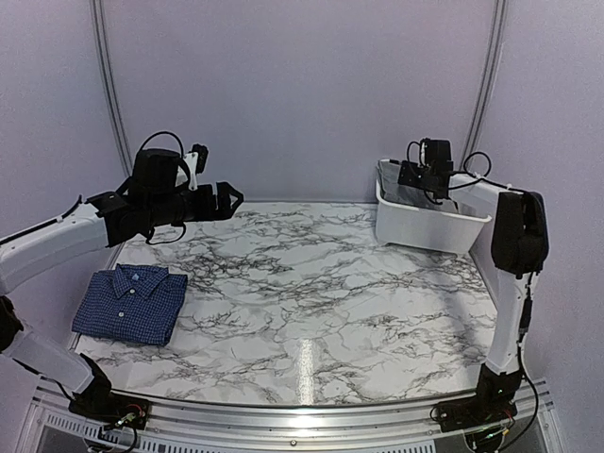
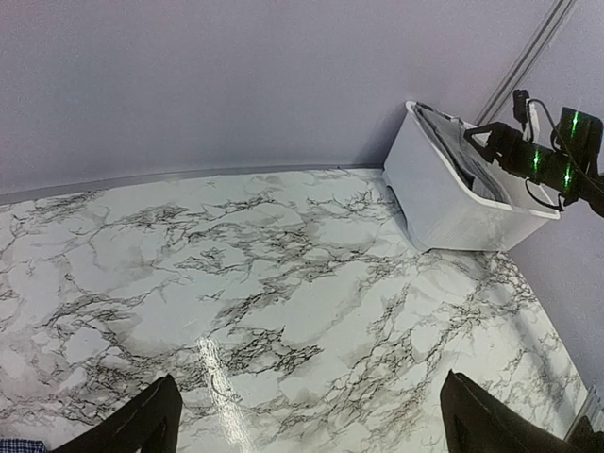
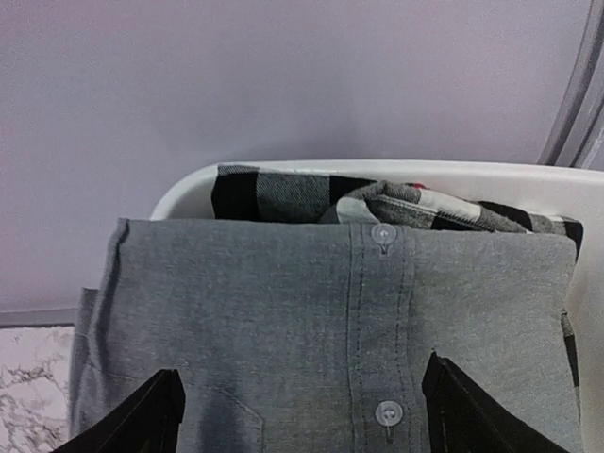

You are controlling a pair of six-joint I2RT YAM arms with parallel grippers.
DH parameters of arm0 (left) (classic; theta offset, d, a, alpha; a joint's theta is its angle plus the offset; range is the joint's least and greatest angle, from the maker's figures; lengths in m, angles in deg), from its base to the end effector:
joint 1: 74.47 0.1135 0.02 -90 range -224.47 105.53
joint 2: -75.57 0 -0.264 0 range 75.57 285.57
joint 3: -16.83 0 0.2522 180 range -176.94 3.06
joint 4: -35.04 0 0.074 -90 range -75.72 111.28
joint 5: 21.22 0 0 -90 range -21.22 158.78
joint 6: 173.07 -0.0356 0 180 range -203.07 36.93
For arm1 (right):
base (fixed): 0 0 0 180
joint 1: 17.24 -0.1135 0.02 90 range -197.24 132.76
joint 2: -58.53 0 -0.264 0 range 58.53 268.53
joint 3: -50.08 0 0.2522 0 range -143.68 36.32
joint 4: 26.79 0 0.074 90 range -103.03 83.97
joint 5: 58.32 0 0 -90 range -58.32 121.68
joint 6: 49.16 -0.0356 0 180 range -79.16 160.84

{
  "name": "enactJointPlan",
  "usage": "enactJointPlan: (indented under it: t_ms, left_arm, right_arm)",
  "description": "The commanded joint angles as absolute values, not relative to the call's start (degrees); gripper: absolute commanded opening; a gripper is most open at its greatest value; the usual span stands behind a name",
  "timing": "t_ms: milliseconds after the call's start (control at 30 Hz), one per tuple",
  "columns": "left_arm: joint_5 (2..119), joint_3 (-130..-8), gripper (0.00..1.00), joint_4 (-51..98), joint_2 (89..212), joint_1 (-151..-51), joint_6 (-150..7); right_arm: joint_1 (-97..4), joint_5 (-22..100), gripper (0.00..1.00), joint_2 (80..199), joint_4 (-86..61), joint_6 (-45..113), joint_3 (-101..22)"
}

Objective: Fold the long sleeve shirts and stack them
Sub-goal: Pick up the crumpled shirt from the bin.

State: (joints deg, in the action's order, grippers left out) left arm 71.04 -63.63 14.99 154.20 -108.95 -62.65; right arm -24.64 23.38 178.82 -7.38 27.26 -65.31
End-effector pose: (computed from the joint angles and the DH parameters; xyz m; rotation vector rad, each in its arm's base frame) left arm 0.2680 -0.1823 0.3461 0.2095 1.9246 -0.6118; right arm 0.5004 0.0598 0.2750 0.2003 1.9814 0.0919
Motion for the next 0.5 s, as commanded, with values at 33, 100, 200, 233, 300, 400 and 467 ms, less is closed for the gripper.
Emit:
enactJointPlan:
  t_ms: [33, 100, 200, 233, 300, 400, 467]
  left_arm:
    - [70.10, -63.42, 0.99, 14.42, 154.53, -108.66, -62.09]
    - [70.10, -63.55, 0.99, 14.40, 154.75, -108.66, -61.89]
    - [70.26, -63.64, 0.99, 14.41, 154.61, -108.62, -61.73]
    - [70.42, -63.64, 0.99, 14.41, 154.46, -108.66, -61.78]
    - [70.54, -63.56, 0.99, 14.42, 154.32, -108.62, -61.74]
    - [70.70, -63.56, 0.99, 14.42, 154.15, -108.58, -61.81]
    - [70.78, -63.56, 0.99, 14.42, 154.20, -108.57, -61.80]
  right_arm:
    - [-22.97, 31.03, 0.71, 184.64, -3.54, 24.73, -72.04]
    - [-22.96, 34.59, 0.64, 186.91, -2.14, 23.90, -74.18]
    - [-22.96, 36.95, 0.50, 188.97, 0.67, 23.41, -77.51]
    - [-22.96, 37.40, 0.40, 189.27, 1.56, 23.37, -78.49]
    - [-22.96, 37.70, 0.25, 189.39, 2.68, 23.32, -80.30]
    - [-22.96, 37.67, 0.00, 189.52, 5.63, 23.91, -83.65]
    - [-22.98, 38.40, 0.00, 189.01, 7.43, 24.78, -85.25]
